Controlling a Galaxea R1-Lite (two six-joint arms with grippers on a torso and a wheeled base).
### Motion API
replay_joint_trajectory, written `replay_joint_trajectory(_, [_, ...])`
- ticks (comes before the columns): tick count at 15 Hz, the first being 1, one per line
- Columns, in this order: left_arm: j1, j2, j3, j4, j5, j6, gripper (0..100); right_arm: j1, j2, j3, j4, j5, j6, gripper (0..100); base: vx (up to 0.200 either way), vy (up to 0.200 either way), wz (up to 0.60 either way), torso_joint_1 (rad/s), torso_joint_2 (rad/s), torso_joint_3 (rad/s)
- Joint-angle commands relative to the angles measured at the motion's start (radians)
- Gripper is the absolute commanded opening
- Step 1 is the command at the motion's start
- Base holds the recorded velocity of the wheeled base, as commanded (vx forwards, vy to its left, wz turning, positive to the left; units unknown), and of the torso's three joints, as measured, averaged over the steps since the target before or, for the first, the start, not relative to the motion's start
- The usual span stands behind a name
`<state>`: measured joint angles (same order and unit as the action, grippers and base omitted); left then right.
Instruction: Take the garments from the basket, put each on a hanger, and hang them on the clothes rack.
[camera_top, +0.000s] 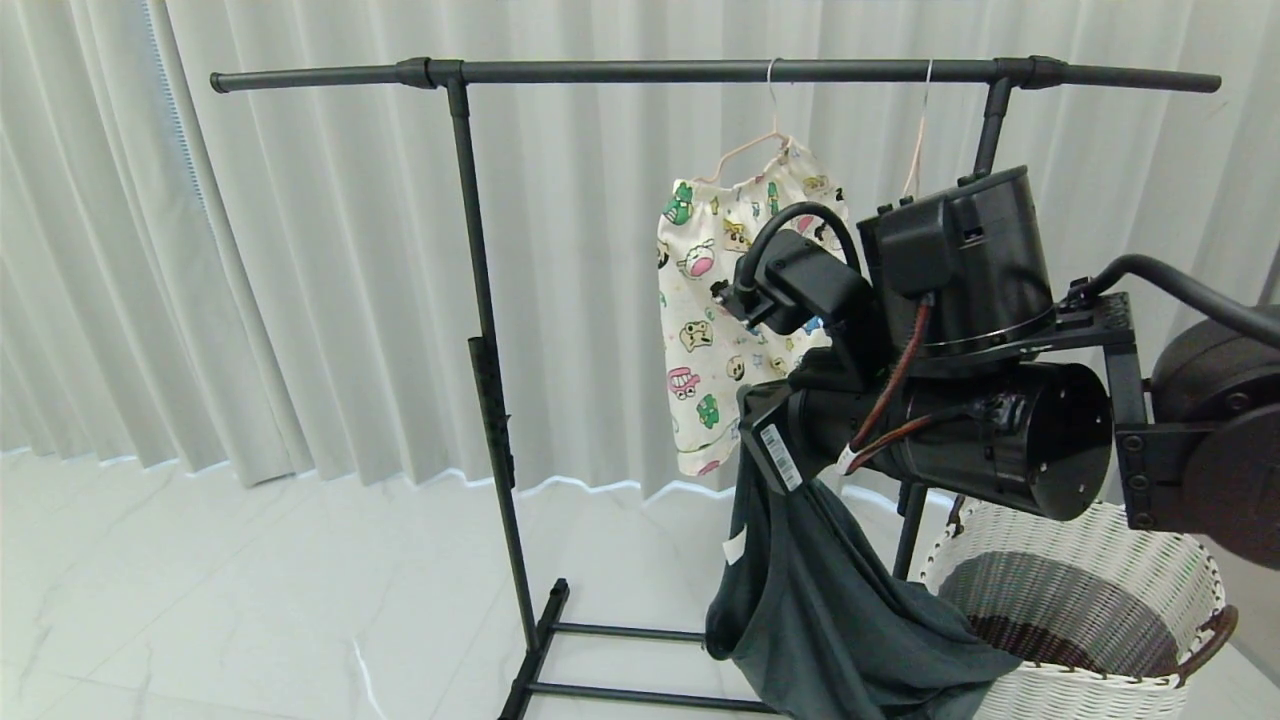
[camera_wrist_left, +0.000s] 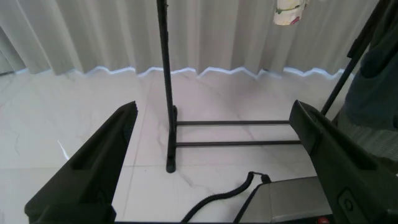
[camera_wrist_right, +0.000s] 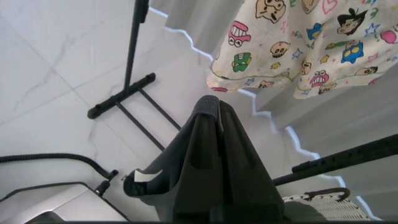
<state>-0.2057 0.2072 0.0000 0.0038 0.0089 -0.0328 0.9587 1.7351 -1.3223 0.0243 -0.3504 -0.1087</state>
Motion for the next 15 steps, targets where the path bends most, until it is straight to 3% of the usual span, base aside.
replay_joint_trajectory(1, [-0.004,0.012,0.000,0.001,0.000,0.001,100,-0.005,0.004,0.003,0.000,-0.001,0.000,0,0.000,0.000,0.00,0.000,0.00,0.000])
replay_joint_trajectory(6, [-0.047,-0.074,0.000,-0.002,0.000,-0.001,100,-0.006,0.004,0.003,-0.001,0.001,0.001,0,0.000,0.000,0.00,0.000,0.00,0.000])
replay_joint_trajectory(7, [-0.052,-0.083,-0.072,-0.010,-0.014,-0.006,100,-0.017,0.004,0.000,-0.004,0.001,0.011,0,0.000,0.000,0.00,0.000,0.00,0.000])
replay_joint_trajectory(9, [-0.095,0.244,-0.425,-0.058,-0.017,-0.128,100,-0.025,-0.003,-0.001,-0.004,0.001,0.046,0,0.000,0.000,0.00,0.000,0.00,0.000])
replay_joint_trajectory(10, [-0.096,0.397,-0.548,-0.068,-0.018,-0.131,100,-0.026,-0.008,-0.003,-0.004,0.001,0.050,0,0.000,0.000,0.00,0.000,0.00,0.000])
replay_joint_trajectory(12, [-0.153,0.618,-0.684,-0.073,-0.040,-0.125,100,-0.026,-0.022,-0.014,-0.003,0.004,0.050,0,0.000,0.000,0.00,0.000,0.00,0.000])
replay_joint_trajectory(15, [-0.368,0.897,-0.772,-0.079,-0.046,-0.125,100,-0.026,-0.040,-0.037,-0.001,0.004,0.050,0,0.000,0.000,0.00,0.000,0.00,0.000])
